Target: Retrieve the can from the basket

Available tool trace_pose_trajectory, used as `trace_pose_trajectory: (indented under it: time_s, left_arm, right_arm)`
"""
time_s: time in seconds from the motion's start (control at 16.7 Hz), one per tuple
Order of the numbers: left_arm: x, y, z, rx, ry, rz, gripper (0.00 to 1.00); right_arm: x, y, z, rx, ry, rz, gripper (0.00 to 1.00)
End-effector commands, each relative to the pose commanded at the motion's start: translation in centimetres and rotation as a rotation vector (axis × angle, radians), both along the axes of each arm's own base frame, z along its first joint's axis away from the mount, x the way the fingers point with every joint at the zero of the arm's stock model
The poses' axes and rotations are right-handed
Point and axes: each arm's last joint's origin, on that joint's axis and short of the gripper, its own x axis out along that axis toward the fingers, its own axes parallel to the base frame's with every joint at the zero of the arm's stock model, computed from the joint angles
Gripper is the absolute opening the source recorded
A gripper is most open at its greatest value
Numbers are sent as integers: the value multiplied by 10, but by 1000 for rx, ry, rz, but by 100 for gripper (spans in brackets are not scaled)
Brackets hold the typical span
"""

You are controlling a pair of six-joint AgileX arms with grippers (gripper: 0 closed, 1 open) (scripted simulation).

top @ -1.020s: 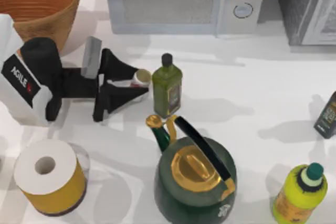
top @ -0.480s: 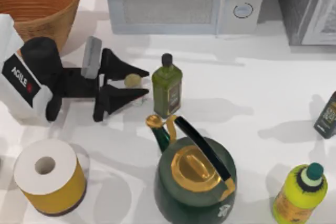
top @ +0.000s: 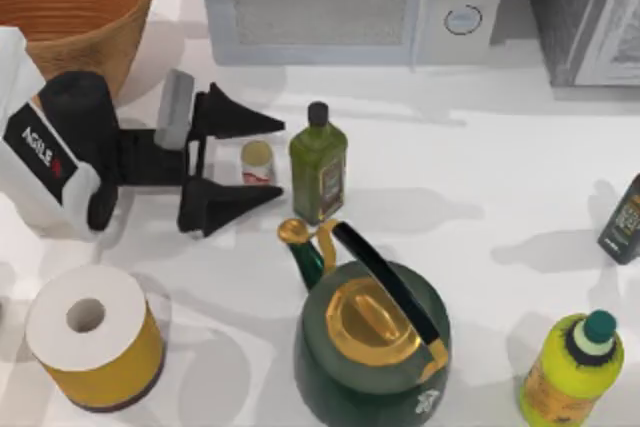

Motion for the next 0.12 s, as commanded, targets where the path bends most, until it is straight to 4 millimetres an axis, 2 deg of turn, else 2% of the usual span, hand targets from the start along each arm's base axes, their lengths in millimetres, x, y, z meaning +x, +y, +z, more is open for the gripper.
trace_pose_trajectory:
  time_s: [0.12]
  left_arm:
    - [0, 0, 0, 0, 0, 0, 100]
  right_arm:
    - [0, 0, 0, 0, 0, 0, 100]
